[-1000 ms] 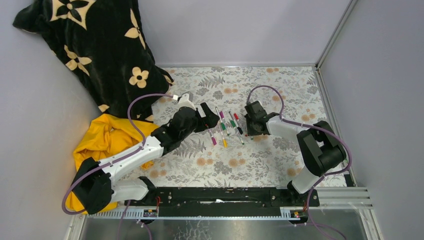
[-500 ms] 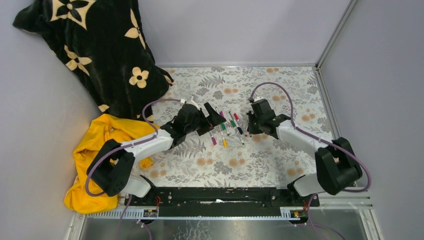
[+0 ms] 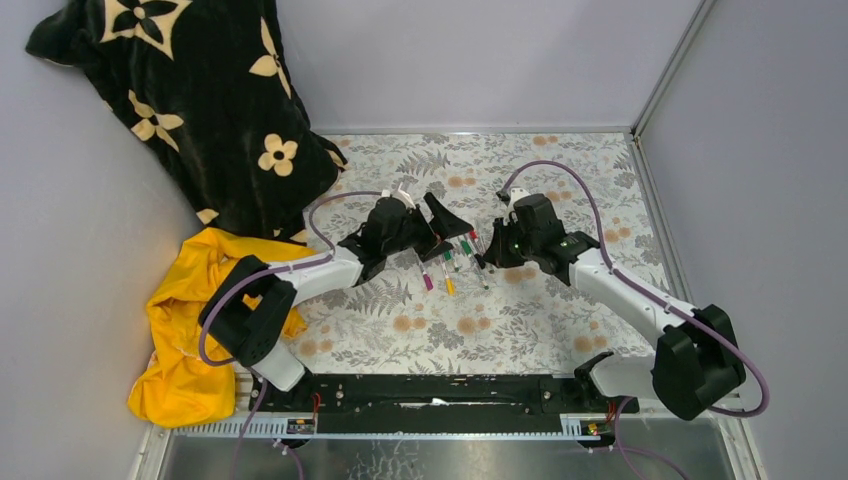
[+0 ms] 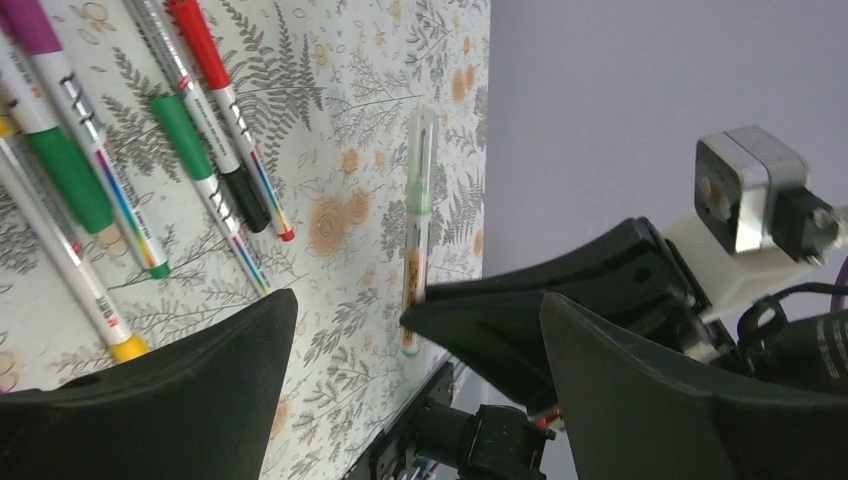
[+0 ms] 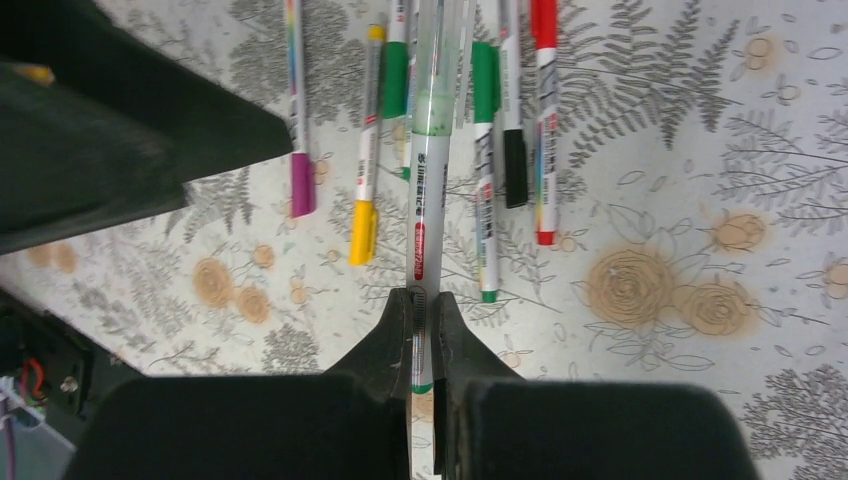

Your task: Open the pen caps

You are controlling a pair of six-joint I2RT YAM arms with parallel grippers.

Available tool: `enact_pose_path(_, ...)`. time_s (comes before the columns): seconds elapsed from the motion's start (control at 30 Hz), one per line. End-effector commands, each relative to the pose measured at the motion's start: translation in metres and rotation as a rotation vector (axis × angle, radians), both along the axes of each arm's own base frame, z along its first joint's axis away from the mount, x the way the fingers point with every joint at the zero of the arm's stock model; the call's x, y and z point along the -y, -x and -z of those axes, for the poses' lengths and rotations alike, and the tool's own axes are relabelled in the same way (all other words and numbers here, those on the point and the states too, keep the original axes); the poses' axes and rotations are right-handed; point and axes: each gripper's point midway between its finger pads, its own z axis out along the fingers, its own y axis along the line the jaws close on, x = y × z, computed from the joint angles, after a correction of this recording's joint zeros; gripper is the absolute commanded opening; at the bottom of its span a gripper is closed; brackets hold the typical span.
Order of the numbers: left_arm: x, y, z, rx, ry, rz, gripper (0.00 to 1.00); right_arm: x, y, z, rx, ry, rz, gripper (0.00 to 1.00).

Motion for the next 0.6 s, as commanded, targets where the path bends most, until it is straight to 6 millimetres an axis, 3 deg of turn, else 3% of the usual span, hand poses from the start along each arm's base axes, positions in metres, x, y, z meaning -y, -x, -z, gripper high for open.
enact_pose_path(0.0, 0.018, -0.009, -0.023, 0.035, 0.100, 0.045, 0.97, -0.019, 0.014, -0.021, 0.012, -0.087, -0.064, 0.00)
enact_pose_path(0.4, 0.028, -0.015, -0.011, 0.018, 0.106, 0.060, 0.77, -0.042, 0.028, -0.026, 0.008, -0.104, -0.115, 0.00)
enact_pose_path(0.57, 0.029, -0.016, -0.010, 0.014, 0.116, 0.056, 0.50, -0.040, 0.031, -0.024, 0.003, -0.101, -0.114, 0.00)
